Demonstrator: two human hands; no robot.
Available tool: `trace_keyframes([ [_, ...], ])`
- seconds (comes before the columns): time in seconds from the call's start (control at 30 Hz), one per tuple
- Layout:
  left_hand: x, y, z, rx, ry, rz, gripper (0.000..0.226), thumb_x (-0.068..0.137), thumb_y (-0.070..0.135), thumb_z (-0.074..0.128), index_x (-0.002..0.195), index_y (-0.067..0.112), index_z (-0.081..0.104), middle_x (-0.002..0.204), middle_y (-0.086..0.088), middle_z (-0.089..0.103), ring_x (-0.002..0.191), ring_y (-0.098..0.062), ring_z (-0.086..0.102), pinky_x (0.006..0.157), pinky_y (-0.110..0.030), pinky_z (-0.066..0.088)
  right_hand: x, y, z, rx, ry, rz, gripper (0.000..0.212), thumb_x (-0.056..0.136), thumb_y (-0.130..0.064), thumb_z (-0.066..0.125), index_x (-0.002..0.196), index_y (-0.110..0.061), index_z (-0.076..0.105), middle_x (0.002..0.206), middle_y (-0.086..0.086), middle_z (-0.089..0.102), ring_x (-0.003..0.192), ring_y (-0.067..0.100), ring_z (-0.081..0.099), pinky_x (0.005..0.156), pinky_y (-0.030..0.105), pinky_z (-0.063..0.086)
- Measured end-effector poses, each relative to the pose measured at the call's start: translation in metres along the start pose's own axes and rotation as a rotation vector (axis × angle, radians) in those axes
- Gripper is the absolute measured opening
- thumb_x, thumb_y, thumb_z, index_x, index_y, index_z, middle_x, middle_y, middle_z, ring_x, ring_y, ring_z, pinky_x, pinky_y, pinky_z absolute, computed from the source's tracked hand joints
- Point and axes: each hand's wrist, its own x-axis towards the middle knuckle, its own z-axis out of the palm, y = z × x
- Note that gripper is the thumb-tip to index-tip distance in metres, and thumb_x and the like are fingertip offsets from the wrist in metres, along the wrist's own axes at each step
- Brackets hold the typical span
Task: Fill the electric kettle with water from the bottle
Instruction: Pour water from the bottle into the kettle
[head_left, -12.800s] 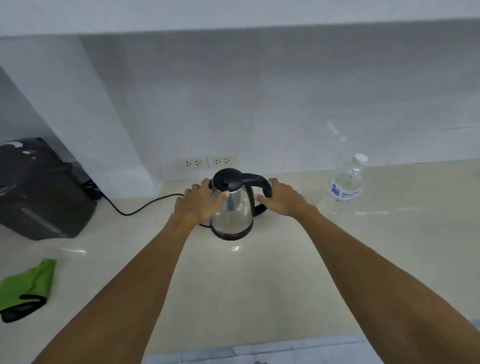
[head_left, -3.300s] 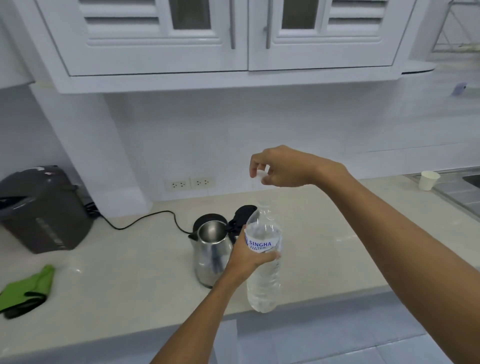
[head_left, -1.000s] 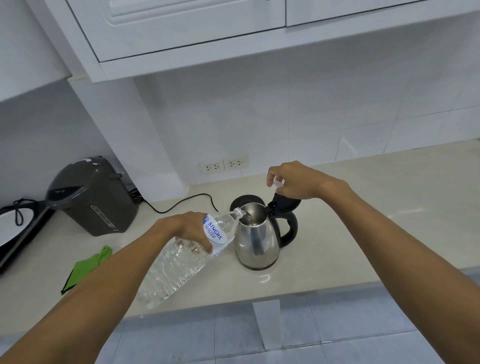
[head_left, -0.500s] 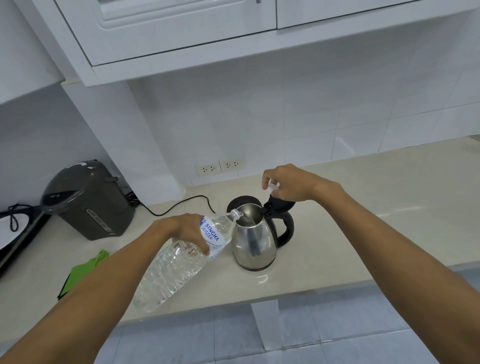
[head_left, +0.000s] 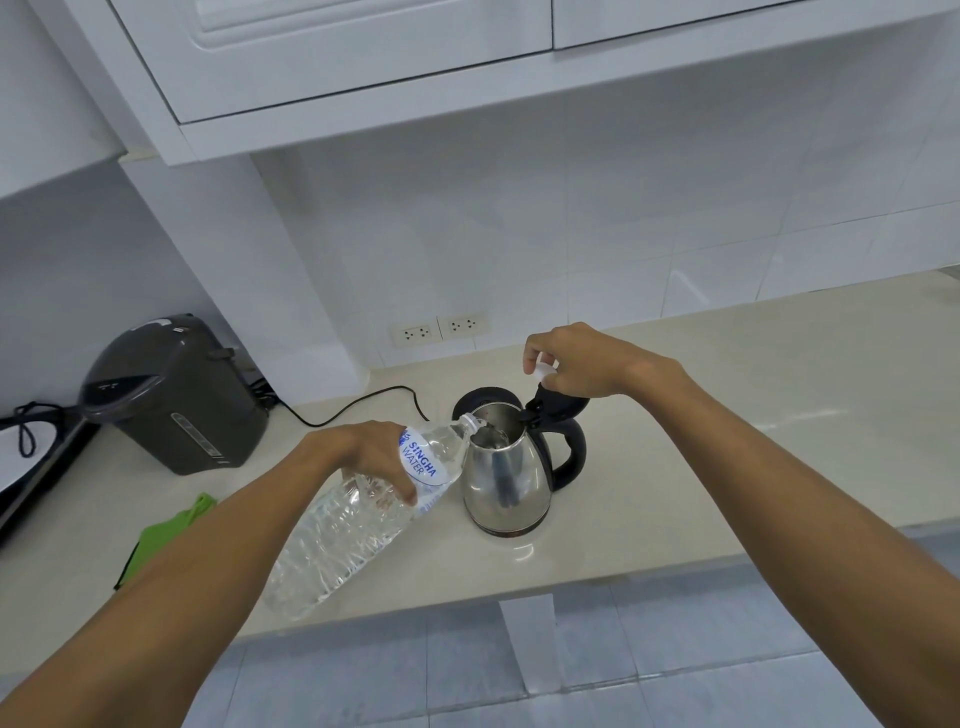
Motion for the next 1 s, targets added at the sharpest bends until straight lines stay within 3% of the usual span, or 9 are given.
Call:
trace_keyframes([
  [0.2,0.0022,0.0007,0.0019,-0.019,-0.010,-0.024,0.041,0.071,0.032,0.096,0.100,0.028,0.067,0.090,0.004,0.076,0.071,-0.015,0.075,0.060,-0.033,0.066,0.0025,-0.0009,0.0013,-0.001,-0.005,0.001,0.025,0.092,-0.013,0.055,0.110,-0.027,0.064,0.113,0.003,0.066,0.097,0.022,0.061,0.078,0.039,0.054],
  [0.33,0.0045,-0.0014,0.0030,-0.019,-0.024,-0.039,0.046,0.067,0.036,0.096,0.101,0.028,0.066,0.088,0.004,0.076,0.072,-0.018,0.077,0.058,-0.032,0.063,0.0027,-0.0006,0.0012,-0.011,-0.009,-0.008,0.023,0.094,-0.015,0.054,0.111,-0.026,0.064,0.112,0.004,0.066,0.098,0.023,0.061,0.077,0.038,0.053],
  [0.57,0.0055,-0.0036,0.0017,-0.033,-0.059,-0.057,0.044,0.066,0.035,0.096,0.099,0.029,0.069,0.086,0.003,0.077,0.070,-0.020,0.077,0.071,-0.046,0.070,0.0014,0.0006,0.0015,-0.002,-0.014,0.005,0.025,0.092,-0.012,0.055,0.110,-0.026,0.064,0.111,0.004,0.066,0.098,0.023,0.059,0.076,0.036,0.052],
  [1.0,0.0037,-0.0025,-0.0020,-0.042,-0.055,-0.068,0.047,0.066,0.035,0.097,0.103,0.028,0.068,0.089,0.002,0.076,0.074,-0.021,0.077,0.075,-0.048,0.069,0.0065,-0.0004,0.0004,-0.005,-0.019,-0.016,0.022,0.094,-0.015,0.055,0.111,-0.026,0.063,0.113,0.004,0.066,0.099,0.021,0.058,0.069,0.031,0.044],
])
